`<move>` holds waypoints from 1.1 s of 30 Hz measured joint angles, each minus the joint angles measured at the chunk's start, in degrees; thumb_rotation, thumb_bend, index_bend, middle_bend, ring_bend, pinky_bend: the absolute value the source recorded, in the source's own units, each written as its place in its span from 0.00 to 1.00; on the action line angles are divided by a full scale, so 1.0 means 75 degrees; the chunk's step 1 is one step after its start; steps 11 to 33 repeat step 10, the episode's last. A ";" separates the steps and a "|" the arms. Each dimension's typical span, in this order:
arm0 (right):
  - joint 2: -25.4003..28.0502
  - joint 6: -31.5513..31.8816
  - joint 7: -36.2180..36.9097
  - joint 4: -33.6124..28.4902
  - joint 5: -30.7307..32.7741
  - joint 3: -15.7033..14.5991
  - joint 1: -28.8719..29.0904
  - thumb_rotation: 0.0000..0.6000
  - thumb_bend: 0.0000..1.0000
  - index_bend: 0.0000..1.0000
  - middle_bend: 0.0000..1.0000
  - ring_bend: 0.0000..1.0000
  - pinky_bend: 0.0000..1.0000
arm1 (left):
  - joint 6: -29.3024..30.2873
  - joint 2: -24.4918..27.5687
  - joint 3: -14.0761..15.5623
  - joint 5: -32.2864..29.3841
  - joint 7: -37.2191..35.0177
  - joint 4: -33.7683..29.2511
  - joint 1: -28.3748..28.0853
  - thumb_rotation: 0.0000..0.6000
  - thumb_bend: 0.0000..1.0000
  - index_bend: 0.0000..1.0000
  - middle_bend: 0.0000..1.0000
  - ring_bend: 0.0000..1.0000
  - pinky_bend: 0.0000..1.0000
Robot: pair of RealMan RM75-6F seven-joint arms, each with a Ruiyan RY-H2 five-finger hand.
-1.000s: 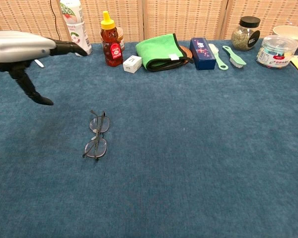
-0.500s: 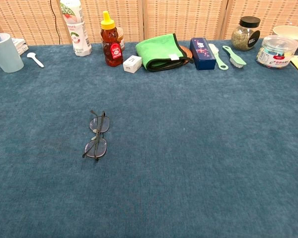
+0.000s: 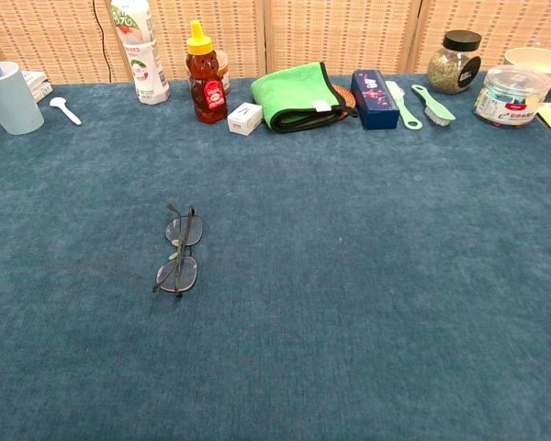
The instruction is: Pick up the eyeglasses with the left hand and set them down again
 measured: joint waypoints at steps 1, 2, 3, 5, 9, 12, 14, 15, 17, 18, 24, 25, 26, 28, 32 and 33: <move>-0.0017 -0.0031 -0.0008 -0.0011 -0.0022 -0.0004 0.0030 1.00 0.30 0.11 0.00 0.00 0.09 | 0.0054 0.0014 0.0023 0.0058 -0.0034 -0.0001 0.0093 0.92 0.15 0.03 0.00 0.00 0.00; -0.0032 -0.0061 -0.0018 -0.0018 -0.0040 -0.0009 0.0060 1.00 0.30 0.11 0.00 0.00 0.09 | 0.0084 0.0032 0.0049 0.0124 -0.0068 -0.0001 0.0177 0.92 0.15 0.04 0.00 0.00 0.00; -0.0051 -0.0101 -0.0033 -0.0024 -0.0063 -0.0016 0.0095 1.00 0.30 0.11 0.00 0.00 0.09 | 0.0107 0.0060 0.0082 0.0212 -0.0114 -0.0004 0.0277 0.93 0.15 0.04 0.00 0.00 0.00; -0.0080 -0.0158 -0.0047 -0.0032 -0.0092 -0.0028 0.0143 1.00 0.30 0.11 0.00 0.00 0.09 | 0.0133 0.0094 0.0108 0.0321 -0.0182 -0.0011 0.0398 0.92 0.15 0.05 0.00 0.00 0.00; -0.0117 -0.0223 -0.0086 -0.0049 -0.0098 -0.0049 0.0203 1.00 0.30 0.12 0.00 0.00 0.09 | 0.0138 0.0093 0.0056 0.0435 -0.0285 -0.0014 0.0573 0.92 0.15 0.05 0.00 0.00 0.00; -0.0117 -0.0225 -0.0091 -0.0051 -0.0086 -0.0051 0.0206 1.00 0.30 0.12 0.00 0.00 0.09 | 0.0124 0.0087 0.0028 0.0439 -0.0288 -0.0011 0.0589 0.93 0.15 0.05 0.00 0.00 0.00; -0.0117 -0.0225 -0.0091 -0.0051 -0.0086 -0.0051 0.0206 1.00 0.30 0.12 0.00 0.00 0.09 | 0.0124 0.0087 0.0028 0.0439 -0.0288 -0.0011 0.0589 0.93 0.15 0.05 0.00 0.00 0.00; -0.0117 -0.0225 -0.0091 -0.0051 -0.0086 -0.0051 0.0206 1.00 0.30 0.12 0.00 0.00 0.09 | 0.0124 0.0087 0.0028 0.0439 -0.0288 -0.0011 0.0589 0.93 0.15 0.05 0.00 0.00 0.00; -0.0117 -0.0225 -0.0091 -0.0051 -0.0086 -0.0051 0.0206 1.00 0.30 0.12 0.00 0.00 0.09 | 0.0124 0.0087 0.0028 0.0439 -0.0288 -0.0011 0.0589 0.93 0.15 0.05 0.00 0.00 0.00; -0.0117 -0.0225 -0.0091 -0.0051 -0.0086 -0.0051 0.0206 1.00 0.30 0.12 0.00 0.00 0.09 | 0.0124 0.0087 0.0028 0.0439 -0.0288 -0.0011 0.0589 0.93 0.15 0.05 0.00 0.00 0.00; -0.0117 -0.0225 -0.0091 -0.0051 -0.0086 -0.0051 0.0206 1.00 0.30 0.12 0.00 0.00 0.09 | 0.0124 0.0087 0.0028 0.0439 -0.0288 -0.0011 0.0589 0.93 0.15 0.05 0.00 0.00 0.00; -0.0117 -0.0225 -0.0091 -0.0051 -0.0086 -0.0051 0.0206 1.00 0.30 0.12 0.00 0.00 0.09 | 0.0124 0.0087 0.0028 0.0439 -0.0288 -0.0011 0.0589 0.93 0.15 0.05 0.00 0.00 0.00; -0.0117 -0.0225 -0.0091 -0.0051 -0.0086 -0.0051 0.0206 1.00 0.30 0.12 0.00 0.00 0.09 | 0.0124 0.0087 0.0028 0.0439 -0.0288 -0.0011 0.0589 0.93 0.15 0.05 0.00 0.00 0.00; -0.0117 -0.0225 -0.0091 -0.0051 -0.0086 -0.0051 0.0206 1.00 0.30 0.12 0.00 0.00 0.09 | 0.0124 0.0087 0.0028 0.0439 -0.0288 -0.0011 0.0589 0.93 0.15 0.05 0.00 0.00 0.00; -0.0117 -0.0225 -0.0091 -0.0051 -0.0086 -0.0051 0.0206 1.00 0.30 0.12 0.00 0.00 0.09 | 0.0124 0.0087 0.0028 0.0439 -0.0288 -0.0011 0.0589 0.93 0.15 0.05 0.00 0.00 0.00; -0.0117 -0.0225 -0.0091 -0.0051 -0.0086 -0.0051 0.0206 1.00 0.30 0.12 0.00 0.00 0.09 | 0.0124 0.0087 0.0028 0.0439 -0.0288 -0.0011 0.0589 0.93 0.15 0.05 0.00 0.00 0.00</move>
